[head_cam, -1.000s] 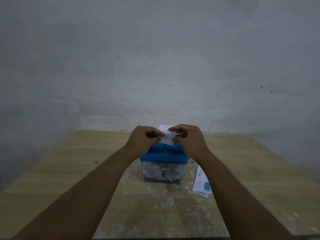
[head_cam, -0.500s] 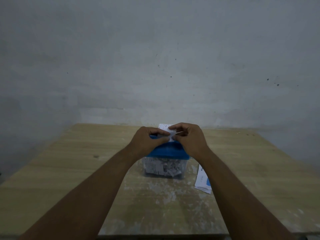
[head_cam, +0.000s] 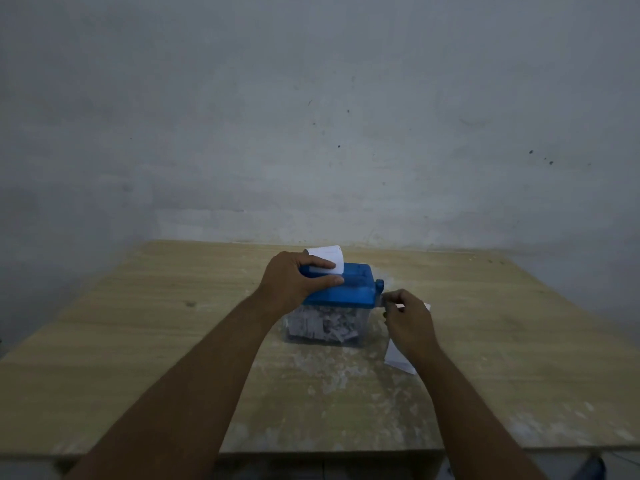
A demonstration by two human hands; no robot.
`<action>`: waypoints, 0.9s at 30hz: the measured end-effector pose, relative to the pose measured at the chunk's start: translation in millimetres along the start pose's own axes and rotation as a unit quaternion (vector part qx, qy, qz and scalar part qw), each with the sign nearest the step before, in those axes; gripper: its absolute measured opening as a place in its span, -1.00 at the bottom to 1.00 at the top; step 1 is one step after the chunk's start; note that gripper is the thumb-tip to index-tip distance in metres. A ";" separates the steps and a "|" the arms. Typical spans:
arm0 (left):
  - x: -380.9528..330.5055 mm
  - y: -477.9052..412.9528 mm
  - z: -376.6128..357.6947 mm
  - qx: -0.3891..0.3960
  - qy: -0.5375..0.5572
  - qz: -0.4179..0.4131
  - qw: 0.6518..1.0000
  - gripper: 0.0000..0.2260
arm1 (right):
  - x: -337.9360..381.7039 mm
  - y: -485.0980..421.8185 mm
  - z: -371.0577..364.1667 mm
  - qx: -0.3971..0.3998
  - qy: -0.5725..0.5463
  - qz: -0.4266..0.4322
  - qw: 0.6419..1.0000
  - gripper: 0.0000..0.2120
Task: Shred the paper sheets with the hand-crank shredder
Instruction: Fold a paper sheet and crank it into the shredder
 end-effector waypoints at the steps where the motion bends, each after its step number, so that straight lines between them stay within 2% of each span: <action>1: -0.2 0.2 0.0 -0.003 0.001 -0.001 1.000 -0.74 | -1.4 2.7 0.5 0.003 -0.004 -0.002 1.000 -0.85; 5: -2.4 1.4 -0.2 -0.005 0.008 -0.002 1.000 -0.76 | -3.7 12.2 1.9 0.019 -0.022 0.004 1.000 -0.89; 11: -3.7 2.4 -0.7 -0.008 0.016 -0.004 1.000 -0.80 | -1.9 37.4 17.1 0.011 -0.117 0.007 0.993 -0.87; 16: -4.2 -0.1 -4.1 0.026 0.017 0.002 1.000 -0.93 | 38.2 44.9 44.4 -0.005 -0.162 0.055 0.985 -0.93; 19: -2.1 -3.4 -5.2 0.041 0.014 0.015 0.999 -0.94 | 58.5 32.0 51.3 -0.016 -0.135 0.063 0.989 -0.94; 23: -1.4 -6.8 -5.9 0.048 0.007 0.017 0.999 -0.88 | 65.3 12.5 52.0 0.012 -0.114 0.048 0.992 -0.90; 27: -1.1 -8.5 -4.5 0.053 0.007 0.008 0.999 -0.87 | 79.9 -12.1 49.1 0.009 -0.085 0.074 0.994 -0.86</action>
Point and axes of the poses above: each hand's wrist, its own y-axis away from the middle knuckle, its own z-axis out of the back of the hand, x = y × z, the point moved 7 cm from there along -y, towards the middle knuckle, and after that the axes turned 7 degrees about -z, right-handed, at the moved point
